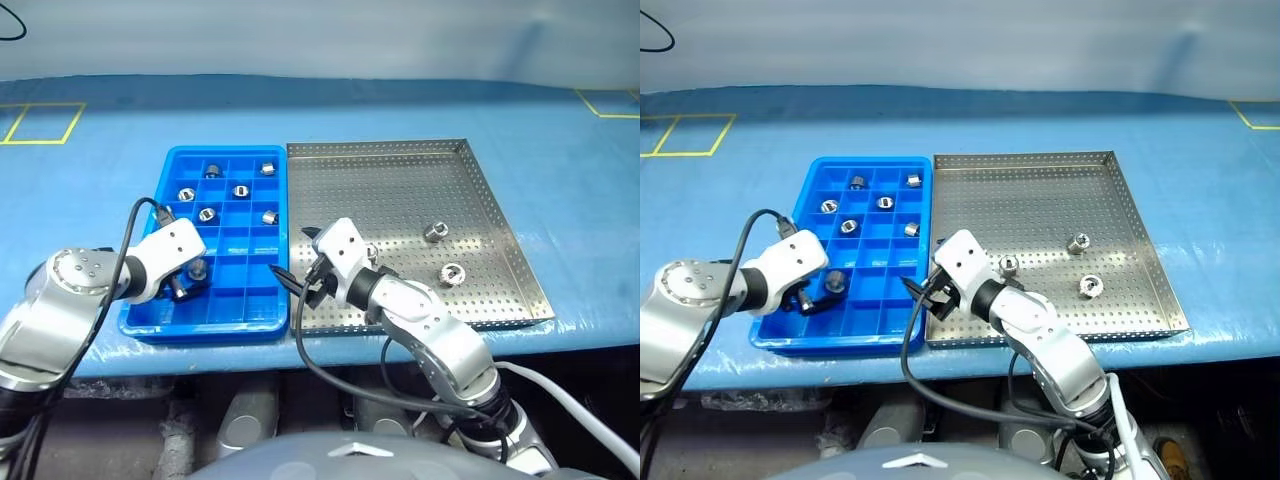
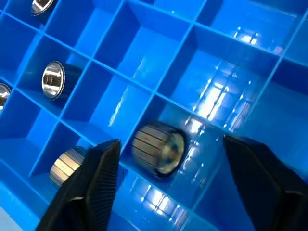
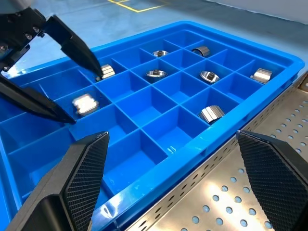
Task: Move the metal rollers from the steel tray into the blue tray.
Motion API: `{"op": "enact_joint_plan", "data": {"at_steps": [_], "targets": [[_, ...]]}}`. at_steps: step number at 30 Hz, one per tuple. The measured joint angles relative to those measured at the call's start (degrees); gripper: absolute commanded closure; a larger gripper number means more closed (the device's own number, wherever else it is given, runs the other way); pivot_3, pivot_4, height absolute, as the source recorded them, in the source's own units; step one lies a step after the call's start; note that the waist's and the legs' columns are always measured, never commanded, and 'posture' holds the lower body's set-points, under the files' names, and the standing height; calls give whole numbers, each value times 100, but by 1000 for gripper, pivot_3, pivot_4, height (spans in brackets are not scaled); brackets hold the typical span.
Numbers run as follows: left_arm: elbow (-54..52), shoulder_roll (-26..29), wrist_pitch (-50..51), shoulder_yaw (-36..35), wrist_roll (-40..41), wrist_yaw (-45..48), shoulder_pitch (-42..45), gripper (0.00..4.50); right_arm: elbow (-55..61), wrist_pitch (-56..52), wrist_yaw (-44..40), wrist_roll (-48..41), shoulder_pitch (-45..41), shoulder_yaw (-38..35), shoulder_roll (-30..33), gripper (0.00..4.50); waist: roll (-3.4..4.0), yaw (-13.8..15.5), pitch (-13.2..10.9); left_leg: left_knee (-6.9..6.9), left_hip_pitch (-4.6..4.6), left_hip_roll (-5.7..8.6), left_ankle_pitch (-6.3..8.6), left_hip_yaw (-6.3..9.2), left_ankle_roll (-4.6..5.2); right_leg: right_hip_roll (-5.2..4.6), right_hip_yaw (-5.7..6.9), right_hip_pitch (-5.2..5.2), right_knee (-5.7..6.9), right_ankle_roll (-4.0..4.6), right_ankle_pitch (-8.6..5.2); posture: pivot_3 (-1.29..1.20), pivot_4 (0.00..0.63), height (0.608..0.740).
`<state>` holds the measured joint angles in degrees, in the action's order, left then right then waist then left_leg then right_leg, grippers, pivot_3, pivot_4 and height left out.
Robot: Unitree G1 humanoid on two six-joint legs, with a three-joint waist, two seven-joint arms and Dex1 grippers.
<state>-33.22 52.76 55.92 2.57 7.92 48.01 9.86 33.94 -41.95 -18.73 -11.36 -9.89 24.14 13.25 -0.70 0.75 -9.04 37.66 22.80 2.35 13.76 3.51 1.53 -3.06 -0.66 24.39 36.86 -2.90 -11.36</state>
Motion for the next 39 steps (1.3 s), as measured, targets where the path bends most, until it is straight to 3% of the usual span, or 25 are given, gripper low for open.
{"op": "enact_joint_plan", "data": {"at_steps": [5,9,17,27,39], "targets": [[197,-1219,-133,-346,765,-163,1317,58,506,-160,83,-44,265,-356,168,0,-11,2,-1,17,6,5,1,7,1,-4,6,-14,-1,-27,18,-3,150,740],[761,-1596,-555,-138,1088,41,2263,58,1007,-405,184,-98,727,-862,422,0,-12,-46,-1,17,5,6,1,2,3,-3,3,-15,-3,-39,24,-51,150,740],[3312,-2058,-2165,1793,449,1412,3782,58,1903,-868,374,-142,2130,-2029,882,0,-9,-264,-2,20,6,4,6,-17,13,0,-9,-13,-1,-38,22,-167,150,740],[5887,-3241,-3632,3067,-634,2217,4596,58,2128,-911,840,-75,2523,-2039,559,0,-9,-638,-2,30,9,0,16,-45,31,1,-34,-4,-3,-58,31,-250,150,740],[7163,-3880,-4191,3171,-1321,2046,4612,58,2127,-855,1074,-15,2514,-1837,426,0,-10,-820,-2,39,17,1,21,-47,40,-1,-38,1,-4,-68,35,-262,150,740]]}}
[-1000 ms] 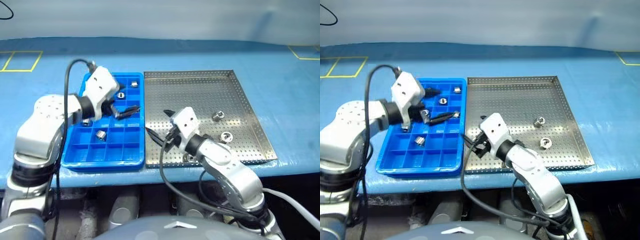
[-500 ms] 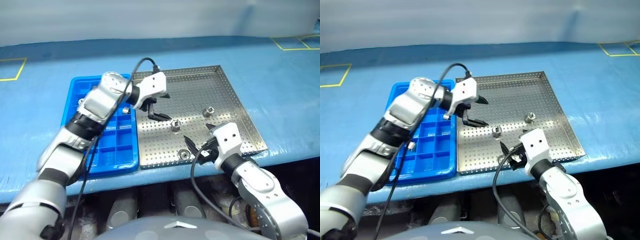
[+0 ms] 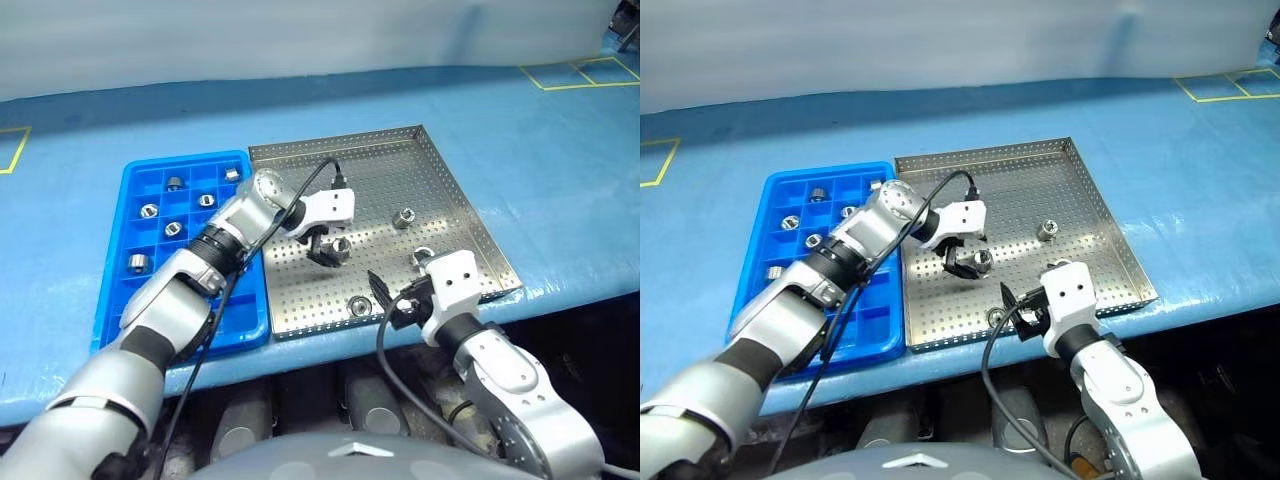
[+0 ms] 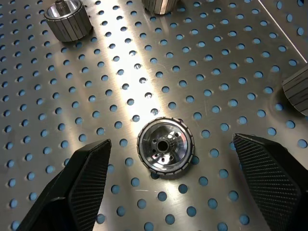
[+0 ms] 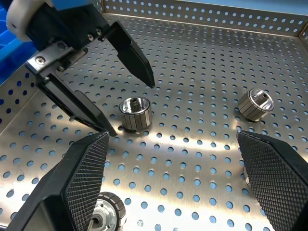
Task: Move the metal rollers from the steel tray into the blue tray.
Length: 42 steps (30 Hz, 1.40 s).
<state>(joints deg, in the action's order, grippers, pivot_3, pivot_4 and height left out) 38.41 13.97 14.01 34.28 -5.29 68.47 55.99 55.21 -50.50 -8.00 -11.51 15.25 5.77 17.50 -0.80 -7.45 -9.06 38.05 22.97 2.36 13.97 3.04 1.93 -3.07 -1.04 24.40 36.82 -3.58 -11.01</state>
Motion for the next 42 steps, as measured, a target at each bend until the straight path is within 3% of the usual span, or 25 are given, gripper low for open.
{"op": "enact_joint_plan", "data": {"at_steps": [4,11,17,24,30,34,42], "targets": [[218,-115,-91,0,-161,-140,-2,568,-2,5,43,5,-61,15,-2,0,0,-29,0,0,0,0,0,0,0,0,0,1,2,-1,1,-261,150,740],[403,-163,-170,-43,-360,-317,-19,2765,-8,6,46,3,-151,49,-11,0,0,-28,0,1,0,0,0,0,0,-1,-1,1,2,-2,1,-242,150,740],[-206,51,148,-659,-76,-347,-149,2764,-71,5,33,-15,-358,125,-24,0,0,-7,0,0,0,-1,0,1,0,-2,-1,3,4,-2,2,-181,150,740],[-2755,929,1298,-1890,630,-587,-638,2765,-536,2,-166,-89,-1263,675,-204,0,8,65,1,-9,-5,-3,-1,3,-3,-1,-5,6,8,3,3,-48,150,740],[-4822,2305,2393,-2601,836,-758,-1845,2765,-1272,183,-683,-168,-2290,1286,-299,0,11,317,-2,-17,-6,-1,-6,12,-11,3,0,9,10,26,11,81,150,740],[-6146,3218,3144,-3444,1009,-953,-3075,2765,-1977,460,-1095,-225,-2968,1626,-461,0,4,567,-6,-18,-6,2,-6,24,-11,1,10,7,2,32,10,169,150,740],[-8266,3775,4423,-4817,1308,-1342,-5524,2765,-3292,1166,-1816,-218,-3714,2376,-979,0,1,976,-9,-30,-19,3,-14,54,-31,3,37,10,-1,57,-7,291,150,740]]}}
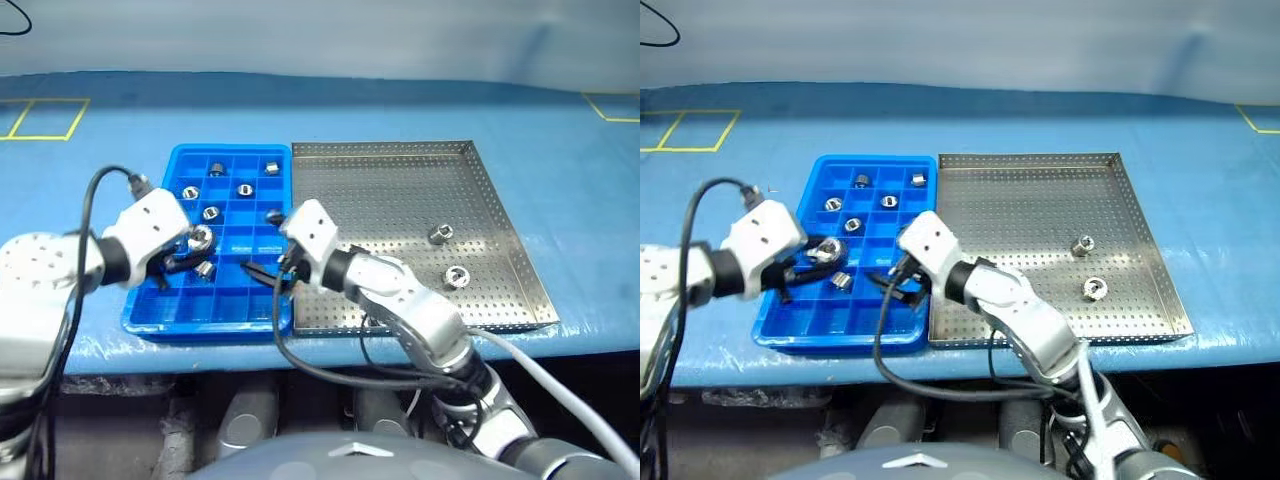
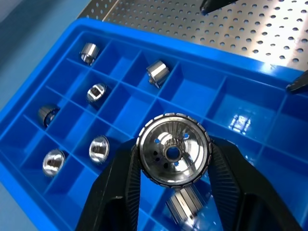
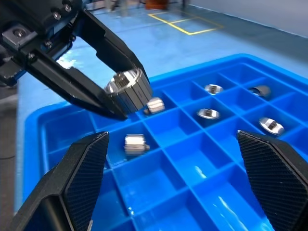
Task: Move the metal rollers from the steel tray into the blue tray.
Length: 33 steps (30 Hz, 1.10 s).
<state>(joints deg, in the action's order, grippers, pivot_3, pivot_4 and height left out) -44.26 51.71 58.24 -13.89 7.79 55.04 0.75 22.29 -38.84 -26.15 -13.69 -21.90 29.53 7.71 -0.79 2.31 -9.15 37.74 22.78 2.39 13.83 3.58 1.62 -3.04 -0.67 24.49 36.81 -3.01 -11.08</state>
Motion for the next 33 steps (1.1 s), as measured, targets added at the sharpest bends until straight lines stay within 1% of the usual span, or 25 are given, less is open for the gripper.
{"op": "enact_joint_plan", "data": {"at_steps": [2,6,9,13,19,24,26,30,31,33], "targets": [[-293,-2,195,-203,-3,-126,-492,2765,-224,193,-161,19,-59,162,-70,0,0,75,0,-6,-5,-1,-6,10,-10,3,6,-3,2,11,-28,336,150,740],[-816,-214,654,-577,-96,-609,-1469,2765,-562,414,-508,77,-120,428,-93,0,-1,200,0,-16,-14,-5,-13,21,-23,8,10,-3,9,19,-32,353,150,740],[-894,-231,781,-663,-176,-927,-1769,2765,-634,498,-634,112,-124,465,-102,0,0,337,0,-24,-14,-6,-22,42,-38,15,21,-5,10,25,-36,353,150,740],[-983,-443,872,-737,-227,-1296,-1980,2765,-644,566,-725,139,-123,501,-131,0,0,401,0,-28,-14,-4,-23,51,-45,14,25,-5,9,26,-36,352,150,740],[-953,-600,882,-569,-241,-1782,-1952,2765,-645,570,-751,177,-45,492,-127,0,-4,461,2,-60,-14,-3,-33,57,-63,14,27,5,7,43,-44,332,150,740],[-697,-722,872,-198,-241,-2154,-1544,2765,-647,568,-733,194,28,480,-121,0,-3,489,2,-71,-12,-7,-39,78,-79,21,45,3,10,52,-50,314,150,740],[-601,-693,871,-53,-235,-2221,-1440,2765,-646,565,-717,200,48,476,-120,0,-3,484,2,-74,-12,-8,-39,78,-81,23,45,3,10,56,-52,303,150,740],[-519,-390,898,188,-179,-2187,-1323,2765,-643,553,-647,228,92,474,-120,0,-3,464,2,-74,-12,-9,-39,83,-82,24,49,3,10,63,-56,282,150,740],[-520,-297,908,212,-153,-2156,-1318,2052,-643,546,-630,232,97,472,-120,0,-2,454,1,-75,-12,-9,-39,83,-83,23,50,4,8,64,-57,273,150,740],[-524,-86,949,218,-98,-2110,-1317,1567,-611,516,-590,236,135,456,-121,0,-3,413,1,-77,-13,-9,-38,84,-83,23,50,4,7,66,-58,267,150,740]]}}
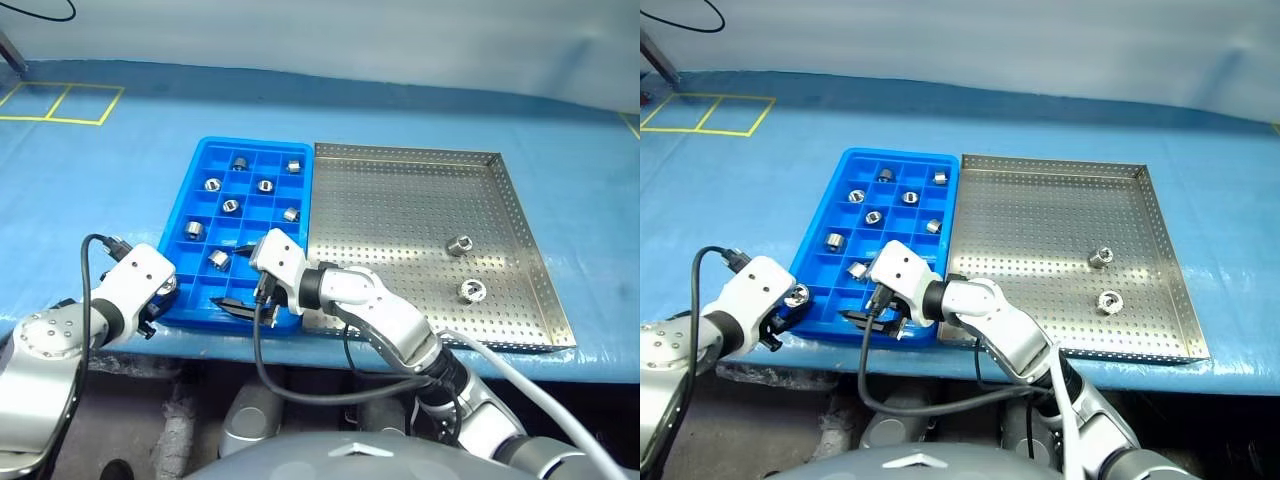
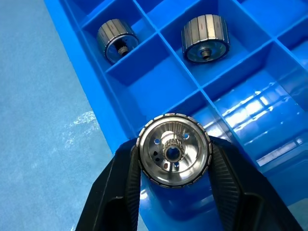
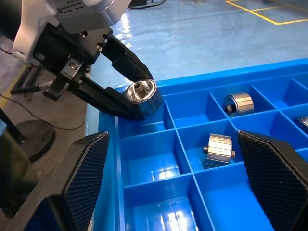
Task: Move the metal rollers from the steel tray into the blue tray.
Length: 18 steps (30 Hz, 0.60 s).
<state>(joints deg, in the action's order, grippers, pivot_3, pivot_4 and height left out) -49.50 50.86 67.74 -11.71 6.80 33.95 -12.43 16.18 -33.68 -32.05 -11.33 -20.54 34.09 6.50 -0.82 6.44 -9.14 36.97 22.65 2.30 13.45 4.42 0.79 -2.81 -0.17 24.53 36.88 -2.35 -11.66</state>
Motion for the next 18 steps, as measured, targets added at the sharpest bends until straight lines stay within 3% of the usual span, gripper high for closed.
{"op": "enact_joint_plan", "data": {"at_steps": [3,8,12,18], "targets": [[4,74,64,-56,116,48,114,568,38,-61,96,3,109,-104,7,0,3,-71,-1,-4,2,2,1,-1,0,-3,0,-2,-2,0,0,256,150,740],[151,-732,37,-208,666,84,1384,568,419,-164,313,63,228,-311,95,0,0,-67,-2,5,5,1,-8,26,-15,-4,30,-6,2,2,-1,186,150,740],[708,-1339,-604,-194,984,17,2450,568,1118,-366,686,92,596,-901,356,0,-5,-143,1,9,6,5,-13,20,-19,-11,25,-29,2,1,9,59,150,740],[2458,-1858,-2288,980,979,546,3544,568,2349,-1111,1234,163,1550,-2074,997,0,-4,-391,1,12,12,10,-11,0,-2,-26,23,-32,-5,6,13,-107,150,740]]}}
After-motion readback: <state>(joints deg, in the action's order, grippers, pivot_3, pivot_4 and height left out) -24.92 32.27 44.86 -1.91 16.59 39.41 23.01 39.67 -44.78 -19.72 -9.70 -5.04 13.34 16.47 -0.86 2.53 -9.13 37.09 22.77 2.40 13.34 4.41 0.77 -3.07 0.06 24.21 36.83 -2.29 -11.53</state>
